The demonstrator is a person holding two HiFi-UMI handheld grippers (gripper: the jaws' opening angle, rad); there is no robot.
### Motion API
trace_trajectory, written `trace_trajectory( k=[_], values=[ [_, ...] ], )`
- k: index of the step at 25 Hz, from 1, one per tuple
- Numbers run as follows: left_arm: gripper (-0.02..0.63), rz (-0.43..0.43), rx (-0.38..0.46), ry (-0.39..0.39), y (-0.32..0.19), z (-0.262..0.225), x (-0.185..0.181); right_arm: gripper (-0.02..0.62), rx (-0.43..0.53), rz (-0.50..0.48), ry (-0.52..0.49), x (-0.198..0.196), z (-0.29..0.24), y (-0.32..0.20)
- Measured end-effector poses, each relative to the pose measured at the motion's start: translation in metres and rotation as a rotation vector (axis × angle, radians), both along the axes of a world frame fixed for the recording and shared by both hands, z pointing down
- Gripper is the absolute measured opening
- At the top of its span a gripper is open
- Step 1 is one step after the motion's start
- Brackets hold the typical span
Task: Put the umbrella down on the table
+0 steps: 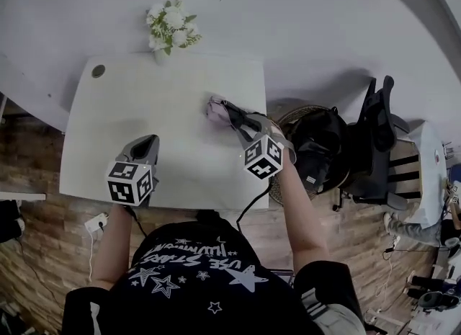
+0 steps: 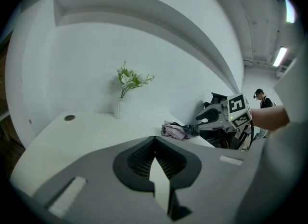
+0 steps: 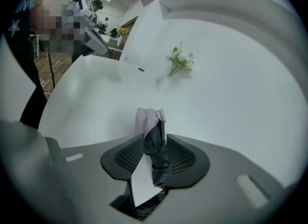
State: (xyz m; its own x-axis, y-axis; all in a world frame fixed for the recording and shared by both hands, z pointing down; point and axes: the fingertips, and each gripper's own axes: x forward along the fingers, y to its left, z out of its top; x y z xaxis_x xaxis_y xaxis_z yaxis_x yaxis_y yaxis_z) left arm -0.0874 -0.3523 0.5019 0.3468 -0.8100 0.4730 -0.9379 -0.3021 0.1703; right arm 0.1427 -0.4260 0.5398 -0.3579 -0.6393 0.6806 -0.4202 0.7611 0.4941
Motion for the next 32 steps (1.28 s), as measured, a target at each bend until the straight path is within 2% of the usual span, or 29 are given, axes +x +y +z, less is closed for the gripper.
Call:
trace_trajectory(
  k=[7,22,32],
  values=[
    [0.003,0.056,0.032,0.009,0.031,-0.014,-0.015,0.114,0.084,0.115,-0.096,-0.019,-0.035,0.029],
    [0.003,0.107,0.095,0.041,0.094,-0.042,-0.054,0.017,0.147,0.288,-0.229,-0.061,-0.066,0.100],
    [0.003,0.149,0.106,0.055,0.139,-0.043,-0.079,0.015,0.151,0.366,-0.348,-0.095,-0.074,0.159]
  ],
)
